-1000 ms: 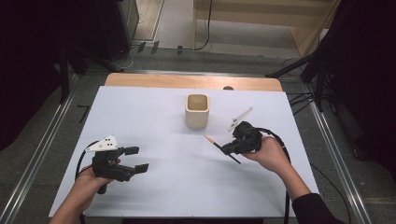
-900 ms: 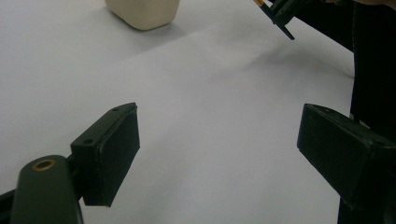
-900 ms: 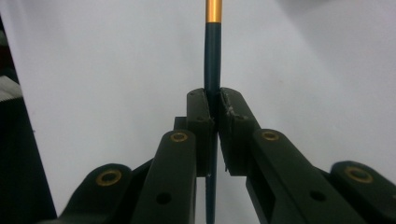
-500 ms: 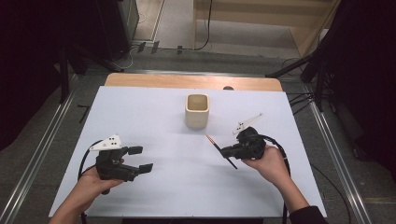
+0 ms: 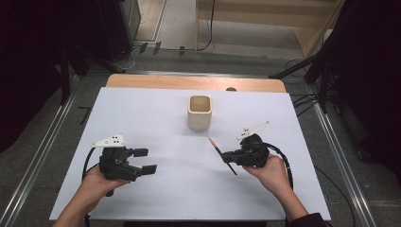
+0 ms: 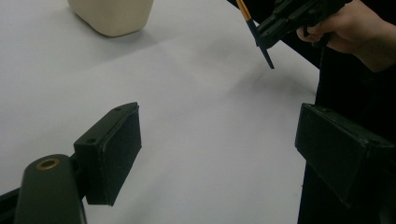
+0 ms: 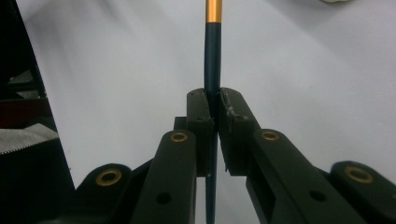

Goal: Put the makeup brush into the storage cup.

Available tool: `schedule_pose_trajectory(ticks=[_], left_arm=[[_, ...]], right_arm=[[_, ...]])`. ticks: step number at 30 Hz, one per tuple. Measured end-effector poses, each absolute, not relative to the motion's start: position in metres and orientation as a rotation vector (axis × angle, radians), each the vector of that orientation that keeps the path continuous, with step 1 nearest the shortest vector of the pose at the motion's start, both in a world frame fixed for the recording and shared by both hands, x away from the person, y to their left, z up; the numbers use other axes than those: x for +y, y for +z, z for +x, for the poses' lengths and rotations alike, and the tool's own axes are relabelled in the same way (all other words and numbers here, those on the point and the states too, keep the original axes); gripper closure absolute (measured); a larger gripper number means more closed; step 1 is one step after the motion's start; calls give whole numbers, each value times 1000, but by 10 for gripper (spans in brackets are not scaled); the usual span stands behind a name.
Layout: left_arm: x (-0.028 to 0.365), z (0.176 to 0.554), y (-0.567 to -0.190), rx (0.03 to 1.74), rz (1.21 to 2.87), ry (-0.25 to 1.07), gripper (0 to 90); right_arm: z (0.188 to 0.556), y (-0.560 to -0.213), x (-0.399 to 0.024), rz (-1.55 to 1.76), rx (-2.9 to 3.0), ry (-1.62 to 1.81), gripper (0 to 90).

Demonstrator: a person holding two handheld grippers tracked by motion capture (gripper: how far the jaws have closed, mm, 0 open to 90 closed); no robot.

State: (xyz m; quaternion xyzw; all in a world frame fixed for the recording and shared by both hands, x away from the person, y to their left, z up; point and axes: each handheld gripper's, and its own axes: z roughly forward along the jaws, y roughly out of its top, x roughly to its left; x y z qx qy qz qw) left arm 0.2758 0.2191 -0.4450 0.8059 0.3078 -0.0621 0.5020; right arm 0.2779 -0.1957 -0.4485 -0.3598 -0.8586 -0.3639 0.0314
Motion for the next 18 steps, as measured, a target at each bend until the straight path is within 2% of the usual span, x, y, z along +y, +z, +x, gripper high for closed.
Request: schedule_pose_trajectory(ticks=[18], left_arm=[[203,282,-443,754,1938,-163,157]], right_arm=[[268,-453,-182,-1150,-2555,-1220,843]])
